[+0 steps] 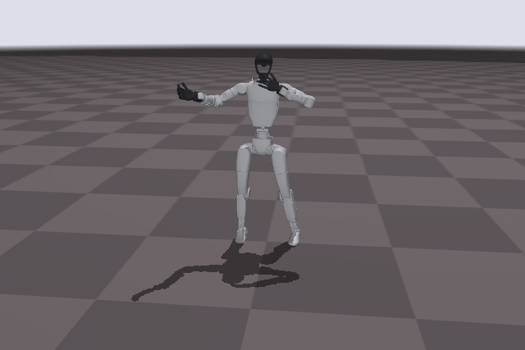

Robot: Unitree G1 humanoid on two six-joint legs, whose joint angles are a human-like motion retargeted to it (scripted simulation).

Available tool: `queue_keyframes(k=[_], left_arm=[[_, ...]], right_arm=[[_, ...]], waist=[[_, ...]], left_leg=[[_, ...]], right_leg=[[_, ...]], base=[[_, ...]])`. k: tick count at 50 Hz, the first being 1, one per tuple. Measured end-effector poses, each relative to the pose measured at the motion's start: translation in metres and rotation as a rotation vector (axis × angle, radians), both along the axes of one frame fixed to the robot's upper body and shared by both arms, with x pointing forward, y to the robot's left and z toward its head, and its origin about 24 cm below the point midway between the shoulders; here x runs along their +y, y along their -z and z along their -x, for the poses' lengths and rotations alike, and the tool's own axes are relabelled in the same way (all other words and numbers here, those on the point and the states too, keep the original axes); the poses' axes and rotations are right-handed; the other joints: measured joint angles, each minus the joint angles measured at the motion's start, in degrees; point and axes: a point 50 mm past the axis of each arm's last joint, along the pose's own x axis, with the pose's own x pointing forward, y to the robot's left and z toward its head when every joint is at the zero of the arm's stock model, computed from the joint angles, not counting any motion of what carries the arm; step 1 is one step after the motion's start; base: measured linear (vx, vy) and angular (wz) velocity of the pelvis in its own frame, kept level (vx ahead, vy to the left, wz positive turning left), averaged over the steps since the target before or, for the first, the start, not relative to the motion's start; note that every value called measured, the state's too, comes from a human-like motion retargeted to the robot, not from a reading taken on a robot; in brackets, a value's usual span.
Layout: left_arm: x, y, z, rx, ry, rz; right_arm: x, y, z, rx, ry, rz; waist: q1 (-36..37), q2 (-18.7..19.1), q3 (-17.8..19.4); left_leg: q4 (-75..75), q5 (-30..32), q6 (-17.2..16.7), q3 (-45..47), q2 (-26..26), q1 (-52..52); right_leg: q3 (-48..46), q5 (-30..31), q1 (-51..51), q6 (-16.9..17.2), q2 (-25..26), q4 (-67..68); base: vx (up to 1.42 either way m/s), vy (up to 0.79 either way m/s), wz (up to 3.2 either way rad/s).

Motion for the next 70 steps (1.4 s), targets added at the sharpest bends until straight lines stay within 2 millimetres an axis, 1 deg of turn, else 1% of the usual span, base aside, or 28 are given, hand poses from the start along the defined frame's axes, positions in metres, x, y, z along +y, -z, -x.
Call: queue_keyframes(k=[2,5,8,11,13,15,18,20,23,25,27,30,32,34,37,40,43,45,47,50,53,56,59,61,63,65,68,70], left_arm=[[0.007,-0.006,-0.009,-0.108,-0.109,-0.013],[0.046,-0.017,-0.048,-0.202,-0.496,0.004],[0.113,-0.014,-0.090,-0.143,-0.941,0.027],[0.195,0.006,-0.115,0.009,-1.397,0.060],[0.250,0.026,-0.119,0.166,-1.676,0.135],[0.297,0.049,-0.113,0.385,-1.883,0.319],[0.343,0.078,-0.093,0.681,-2.064,0.681],[0.359,0.085,-0.080,0.750,-2.142,0.819],[0.358,0.078,-0.075,0.690,-2.104,0.835],[0.342,0.067,-0.082,0.615,-1.979,0.780],[0.318,0.052,-0.093,0.538,-1.834,0.694],[0.267,0.030,-0.109,0.434,-1.572,0.553],[0.222,0.016,-0.115,0.368,-1.363,0.453],[0.173,0.004,-0.112,0.273,-1.144,0.340],[0.102,-0.009,-0.091,0.071,-0.824,0.160],[0.042,-0.007,-0.054,-0.066,-0.462,0.027],[0.003,0.003,-0.016,-0.104,-0.121,-0.063],[-0.006,0.005,-0.005,-0.132,-0.027,-0.087],[-0.002,0.001,-0.014,-0.163,-0.105,-0.063],[0.027,-0.010,-0.046,-0.193,-0.411,-0.003],[0.083,-0.011,-0.083,-0.149,-0.787,0.036],[0.150,0.001,-0.110,-0.046,-1.145,0.046],[0.219,0.019,-0.121,0.099,-1.472,0.076],[0.261,0.033,-0.121,0.242,-1.650,0.173],[0.295,0.048,-0.114,0.414,-1.786,0.345],[0.322,0.061,-0.104,0.570,-1.899,0.552],[0.343,0.063,-0.089,0.639,-2.021,0.728],[0.341,0.058,-0.086,0.601,-2.006,0.730]], right_arm=[[0.014,-0.008,0.000,-0.014,-0.107,0.097],[0.050,-0.030,0.000,-0.005,-0.226,0.357],[0.115,-0.065,0.004,-0.036,-0.302,0.827],[0.199,-0.089,0.027,-0.221,-0.484,1.229],[0.251,-0.094,0.057,-0.410,-0.672,1.398],[0.292,-0.092,0.093,-0.612,-0.885,1.498],[0.322,-0.082,0.134,-0.810,-1.181,1.524],[0.326,-0.080,0.142,-0.848,-1.255,1.499],[0.310,-0.091,0.116,-0.755,-1.028,1.460],[0.282,-0.102,0.089,-0.626,-0.770,1.450],[0.246,-0.105,0.061,-0.460,-0.560,1.385],[0.183,-0.097,0.028,-0.229,-0.325,1.173],[0.143,-0.085,0.014,-0.112,-0.210,0.989],[0.108,-0.072,0.006,-0.034,-0.135,0.819],[0.068,-0.059,0.002,0.027,-0.082,0.661],[0.049,-0.051,0.000,0.065,-0.069,0.611],[0.044,-0.046,-0.003,0.083,-0.082,0.599],[0.045,-0.045,-0.004,0.092,-0.088,0.616],[0.052,-0.049,-0.002,0.095,-0.072,0.674],[0.080,-0.062,0.005,0.035,-0.050,0.833],[0.145,-0.082,0.020,-0.145,-0.195,1.064],[0.219,-0.091,0.052,-0.367,-0.518,1.298],[0.280,-0.087,0.097,-0.599,-0.883,1.493],[0.306,-0.080,0.124,-0.726,-1.096,1.576],[0.319,-0.075,0.140,-0.791,-1.236,1.596],[0.321,-0.073,0.139,-0.778,-1.251,1.577],[0.307,-0.080,0.107,-0.647,-1.020,1.537],[0.285,-0.084,0.078,-0.499,-0.838,1.517]], waist=[[0.28,-0.21,-0.10],[0.17,-0.01,-0.24],[-0.49,1.05,-0.49],[-1.65,2.18,-0.75],[-2.58,2.79,-0.92],[-3.58,3.28,-1.07],[-4.95,3.84,-1.27],[-5.90,4.28,-1.21],[-6.92,4.81,-0.92],[-6.84,4.71,-0.64],[-6.25,4.31,-0.60],[-4.79,3.24,-0.62],[-3.74,2.44,-0.66],[-2.87,1.79,-0.70],[-2.07,1.22,-0.72],[-1.90,1.12,-0.73],[-1.81,0.98,-0.59],[-1.54,0.83,-0.47],[-1.11,0.65,-0.30],[-0.65,0.71,-0.06],[-1.32,1.38,0.17],[-2.01,2.11,-0.11],[-2.83,2.78,-0.58],[-3.45,3.18,-0.89],[-3.92,3.48,-1.29],[-4.58,3.88,-1.50],[-5.70,4.66,-1.29],[-6.00,4.97,-1.11]], left_leg=[[0.19,-0.14,-0.04,0.05,-0.07,-0.14],[0.20,-0.19,0.16,0.27,-0.34,-0.05],[0.28,-0.26,0.58,0.76,-0.48,0.25],[0.44,-0.23,1.26,1.10,-0.88,0.37],[0.49,-0.13,1.78,1.20,-1.31,0.33],[0.43,0.06,2.25,1.23,-1.77,0.24],[0.29,0.38,2.79,1.18,-2.28,0.06],[0.27,0.49,2.94,1.05,-2.39,-0.07],[0.37,0.31,2.73,0.85,-2.21,-0.05],[0.39,0.18,2.55,0.70,-2.08,0.01],[0.31,0.06,2.40,0.67,-1.87,0.18],[0.01,0.01,2.32,0.65,-1.76,0.46],[-0.23,0.03,2.31,0.62,-1.77,0.61],[-0.35,-0.02,2.16,0.56,-1.65,0.65],[-0.21,-0.26,1.72,0.45,-1.26,0.52],[0.14,-0.59,1.34,0.44,-0.84,0.38],[0.35,-0.80,1.06,0.46,-0.61,0.30],[0.42,-0.87,0.97,0.52,-0.60,0.30],[0.42,-0.87,1.02,0.64,-0.73,0.39],[0.38,-0.85,1.19,0.84,-1.03,0.59],[0.32,-0.74,1.38,0.78,-1.33,0.65],[0.46,-0.71,1.64,0.73,-1.58,0.49],[0.57,-0.60,2.05,0.63,-1.90,0.19],[0.52,-0.41,2.44,0.55,-2.19,0.01],[0.34,-0.17,2.98,0.57,-2.66,-0.02],[0.06,0.13,3.50,0.56,-3.14,0.02],[-0.02,0.11,3.41,0.63,-3.11,0.27],[0.00,0.00,3.22,0.71,-2.95,0.51]], right_leg=[[0.05,-0.12,-0.10,0.00,-0.09,0.09],[0.20,-0.40,-0.17,0.00,-0.41,0.26],[0.61,-0.58,-0.07,0.00,-0.58,0.21],[0.97,-0.78,-0.03,0.00,-1.01,0.13],[1.12,-0.90,-0.05,0.00,-1.46,0.05],[1.18,-0.99,-0.14,0.00,-1.96,-0.03],[1.17,-0.96,-0.24,0.00,-2.51,-0.27],[1.05,-0.92,-0.26,0.00,-2.63,-0.36],[0.79,-1.04,-0.12,0.00,-2.45,-0.25],[0.59,-1.27,-0.12,0.00,-2.31,0.09],[0.49,-1.33,-0.04,0.00,-2.09,0.22],[0.37,-1.34,0.09,0.00,-1.97,0.30],[0.32,-1.30,0.14,0.00,-1.97,0.31],[0.26,-1.24,0.14,0.00,-1.84,0.32],[0.21,-1.11,0.11,0.00,-1.40,0.31],[0.28,-0.97,0.14,0.00,-0.92,0.21],[0.37,-0.98,0.07,0.00,-0.63,0.31],[0.47,-0.99,0.04,0.00,-0.60,0.36],[0.59,-1.01,0.06,0.00,-0.75,0.36],[0.75,-1.08,0.18,0.00,-1.09,0.32],[0.66,-1.32,0.20,0.00,-1.42,0.50],[0.60,-1.40,0.21,0.00,-1.71,0.38],[0.51,-1.45,0.11,0.00,-2.05,0.23],[0.44,-1.45,0.02,0.00,-2.37,0.10],[0.47,-1.44,-0.01,0.00,-2.88,-0.09],[0.46,-1.53,-0.07,0.00,-3.40,-0.11],[0.44,-1.74,0.04,0.00,-3.39,0.11],[0.45,-1.83,0.19,0.00,-3.24,0.21]], base=[[0.00,0.00,0.00],[0.00,0.00,0.00],[0.00,0.00,0.00],[0.00,0.00,0.00],[0.00,0.00,0.00],[0.00,0.00,0.00],[0.00,0.00,0.00],[0.00,0.00,0.00],[0.00,0.00,0.00],[0.00,0.00,0.00],[0.00,0.00,0.00],[0.00,0.00,0.00],[0.00,0.00,0.00],[0.00,0.00,0.00],[0.00,0.00,0.00],[0.00,0.00,0.00],[0.00,0.00,0.00],[0.00,0.00,0.00],[0.00,0.00,0.00],[0.00,0.00,0.00],[0.00,0.00,0.00],[0.00,0.00,0.00],[0.00,0.00,0.00],[0.00,0.00,0.00],[0.00,0.00,0.00],[0.00,0.00,0.00],[0.00,0.00,0.00],[0.00,0.00,0.00]])
